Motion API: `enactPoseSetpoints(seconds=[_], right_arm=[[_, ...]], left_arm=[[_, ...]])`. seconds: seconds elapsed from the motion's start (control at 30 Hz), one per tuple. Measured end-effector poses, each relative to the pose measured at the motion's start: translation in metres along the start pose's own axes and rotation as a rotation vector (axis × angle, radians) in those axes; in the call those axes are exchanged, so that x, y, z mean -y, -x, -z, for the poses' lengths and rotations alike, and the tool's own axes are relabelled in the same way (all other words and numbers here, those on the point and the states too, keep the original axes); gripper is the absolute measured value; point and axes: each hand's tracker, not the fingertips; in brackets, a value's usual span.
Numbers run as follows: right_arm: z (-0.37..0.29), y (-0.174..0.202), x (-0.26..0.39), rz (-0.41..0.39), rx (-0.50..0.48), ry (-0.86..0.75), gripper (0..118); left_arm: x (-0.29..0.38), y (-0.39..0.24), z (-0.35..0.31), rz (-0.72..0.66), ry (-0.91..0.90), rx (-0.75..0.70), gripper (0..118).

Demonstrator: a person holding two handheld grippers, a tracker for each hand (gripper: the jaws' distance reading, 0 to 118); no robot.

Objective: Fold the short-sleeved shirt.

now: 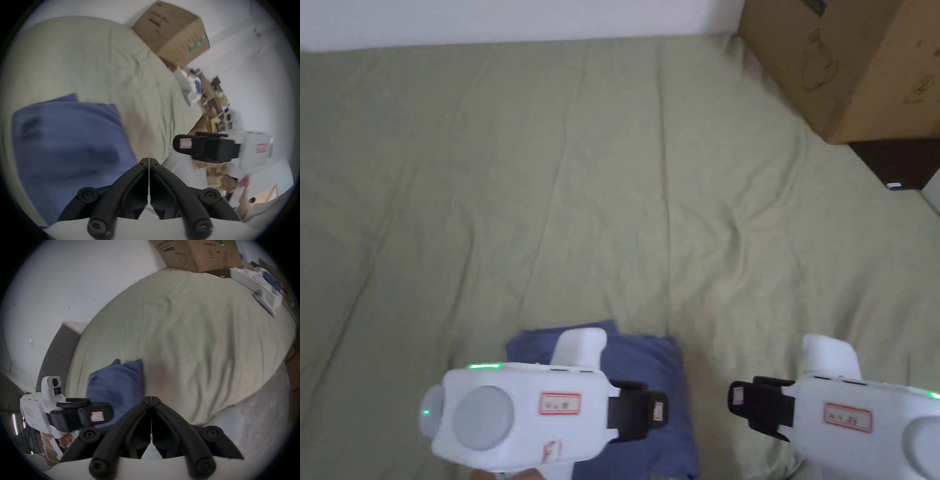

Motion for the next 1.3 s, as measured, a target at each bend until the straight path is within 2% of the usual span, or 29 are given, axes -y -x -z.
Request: enactPoseSetpoints(seconds=[0.07, 0.13, 0.17, 0.23, 0.27, 0.33, 0.43, 0.47, 0.57, 0.6, 0.67, 0.7, 0.8, 0.83, 0.87, 0.9, 0.93, 0.97, 1.03, 1.1, 1.2, 1.3], right_arm=[[0.021, 0.033, -0.008, -0.139, 0.030, 0.030, 0], [0.047, 0.061, -0.011, -0.223, 0.017, 0.055, 0], [0.062, 0.070, -0.013, -0.221, -0.022, 0.080, 0], [0.092, 0.087, -0.014, -0.209, -0.046, 0.148, 0], [0.107, 0.094, -0.012, -0.250, -0.019, 0.172, 0], [0.129, 0.103, -0.004, -0.367, 0.153, 0.221, 0], [0.130, 0.103, -0.004, -0.280, 0.140, 0.207, 0], [0.129, 0.103, -0.005, -0.280, 0.139, 0.208, 0], [0.126, 0.104, -0.002, -0.310, 0.150, 0.205, 0], [0.126, 0.106, -0.001, -0.326, 0.156, 0.204, 0], [0.126, 0.109, -0.002, -0.338, 0.166, 0.206, 0], [0.126, 0.110, -0.001, -0.338, 0.170, 0.207, 0], [0.125, 0.110, -0.002, -0.339, 0.175, 0.210, 0], [0.124, 0.110, -0.003, -0.331, 0.175, 0.210, 0], [0.123, 0.110, -0.003, -0.322, 0.174, 0.209, 0], [0.123, 0.111, -0.003, -0.321, 0.188, 0.208, 0], [0.118, 0.112, -0.003, -0.318, 0.186, 0.198, 0], [0.113, 0.113, -0.003, -0.309, 0.181, 0.178, 0], [0.097, 0.120, -0.004, -0.289, 0.168, 0.113, 0], [0.077, 0.129, -0.008, -0.283, 0.130, 0.047, 0], [0.053, 0.142, -0.012, -0.290, 0.122, -0.059, 0], [0.039, 0.157, -0.011, -0.324, 0.166, -0.156, 0]], left_arm=[[0.001, 0.034, -0.041, -0.082, -0.055, -0.001, 54], [0.007, 0.062, -0.071, -0.117, -0.133, -0.064, 98], [0.011, 0.075, -0.082, -0.138, -0.166, -0.096, 100], [0.020, 0.108, -0.097, -0.223, -0.200, -0.152, 100], [0.024, 0.123, -0.101, -0.292, -0.205, -0.157, 100], [0.031, 0.151, -0.101, -0.396, -0.197, -0.088, 100], [0.037, 0.178, -0.087, -0.506, -0.189, 0.038, 100], [0.039, 0.179, -0.080, -0.526, -0.202, 0.091, 100], [0.033, 0.196, -0.049, -0.635, -0.206, 0.370, 100], [0.031, 0.205, -0.037, -0.665, -0.187, 0.429, 100], [0.020, 0.205, -0.011, -0.669, -0.127, 0.455, 99], [0.014, 0.203, -0.004, -0.658, -0.128, 0.445, 97], [-0.001, 0.183, 0.014, -0.508, -0.023, 0.373, 91], [-0.004, 0.179, 0.018, -0.467, 0.016, 0.299, 71], [-0.004, 0.177, 0.018, -0.452, 0.055, 0.179, 35], [-0.003, 0.181, 0.021, -0.468, 0.080, 0.151, 24], [-0.004, 0.188, 0.019, -0.483, 0.057, 0.251, 24], [-0.005, 0.191, 0.013, -0.524, 0.056, 0.287, 23], [-0.009, 0.188, -0.017, -0.432, 0.046, 0.141, 22], [-0.013, 0.196, -0.054, -0.324, 0.023, 0.084, 22], [-0.020, 0.220, -0.137, -0.255, 0.000, -0.090, 22], [-0.029, 0.255, -0.218, -0.250, 0.004, -0.384, 22]])
